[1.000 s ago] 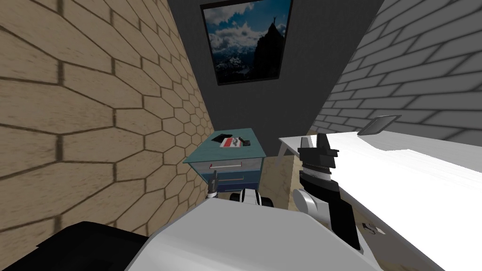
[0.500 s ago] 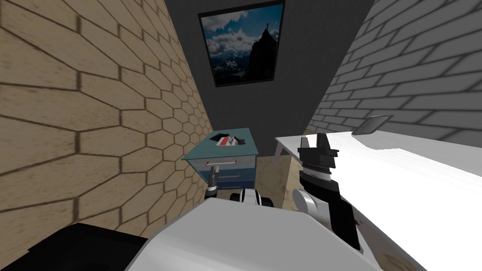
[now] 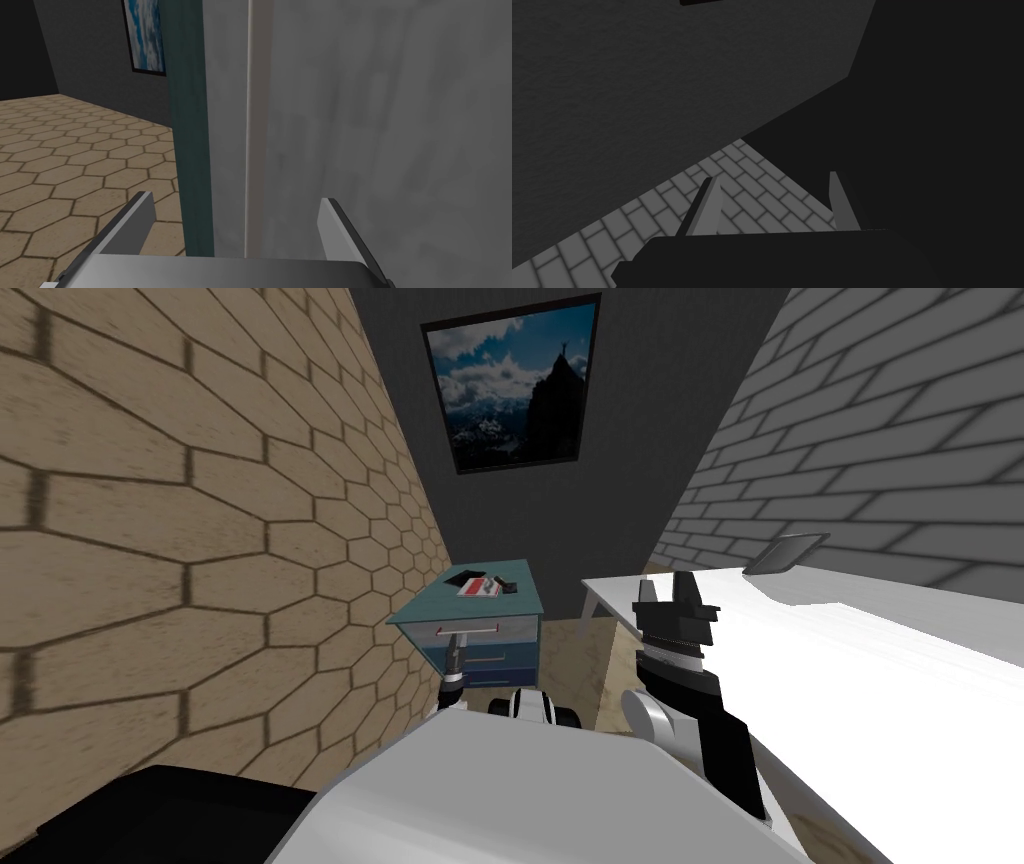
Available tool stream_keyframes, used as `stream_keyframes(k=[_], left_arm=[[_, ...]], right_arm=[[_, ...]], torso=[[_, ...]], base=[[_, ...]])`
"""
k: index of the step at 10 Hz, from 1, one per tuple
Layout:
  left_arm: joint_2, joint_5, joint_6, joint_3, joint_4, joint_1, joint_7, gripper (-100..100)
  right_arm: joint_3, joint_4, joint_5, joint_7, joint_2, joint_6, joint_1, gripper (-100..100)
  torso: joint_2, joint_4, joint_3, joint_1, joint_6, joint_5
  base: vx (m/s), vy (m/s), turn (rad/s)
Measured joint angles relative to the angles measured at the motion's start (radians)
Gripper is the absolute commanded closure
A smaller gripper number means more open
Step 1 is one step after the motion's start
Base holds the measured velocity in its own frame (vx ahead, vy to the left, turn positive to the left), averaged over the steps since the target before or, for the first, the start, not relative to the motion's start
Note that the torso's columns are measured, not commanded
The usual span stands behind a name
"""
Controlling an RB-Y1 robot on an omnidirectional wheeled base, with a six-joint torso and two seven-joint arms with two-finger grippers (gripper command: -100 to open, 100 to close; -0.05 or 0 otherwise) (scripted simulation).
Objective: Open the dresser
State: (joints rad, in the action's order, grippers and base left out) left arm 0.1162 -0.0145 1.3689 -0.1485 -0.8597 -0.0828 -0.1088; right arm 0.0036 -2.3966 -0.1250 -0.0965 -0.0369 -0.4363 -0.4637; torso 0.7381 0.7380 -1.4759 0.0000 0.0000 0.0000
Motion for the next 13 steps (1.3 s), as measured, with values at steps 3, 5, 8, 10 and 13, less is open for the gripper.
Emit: stream_keyframes(k=[3,5,8,10,13], left_arm=[[0.014,-0.004,-0.047,-0.004,-0.012,0.034,-0.002,-100],[0.02,-0.006,-0.067,-0.005,-0.02,0.044,-0.005,100],[-0.001,0.001,-0.019,0.002,-0.009,0.001,0.0,100],[-0.01,0.003,0.009,0.004,-0.009,-0.019,0.002,100],[-0.009,0.004,0.025,0.006,0.006,-0.01,0.003,100]], right_arm=[[0.0,0.0,0.0,0.0,0.0,0.0,0.0,0],[0.0,0.0,0.0,0.0,0.0,0.0,0.0,0],[0.0,0.0,0.0,0.0,0.0,0.0,0.0,0],[0.0,0.0,0.0,0.0,0.0,0.0,0.0,0],[0.0,0.0,0.0,0.0,0.0,0.0,0.0,0]], torso=[[0.0,0.0,0.0,0.0,0.0,0.0],[-0.001,0.0,0.0,0.001,0.0,0.0],[0.002,0.002,0.001,-0.001,-0.001,-0.002],[0.002,0.0,0.001,0.001,-0.001,0.0],[0.004,0.0,0.002,0.0,-0.001,0.0]], base=[[-0.028,-0.019,0.012],[0.012,0.006,-0.014],[0.038,0.026,-0.017],[0.022,0.018,-0.005],[-0.099,-0.028,0.03]])
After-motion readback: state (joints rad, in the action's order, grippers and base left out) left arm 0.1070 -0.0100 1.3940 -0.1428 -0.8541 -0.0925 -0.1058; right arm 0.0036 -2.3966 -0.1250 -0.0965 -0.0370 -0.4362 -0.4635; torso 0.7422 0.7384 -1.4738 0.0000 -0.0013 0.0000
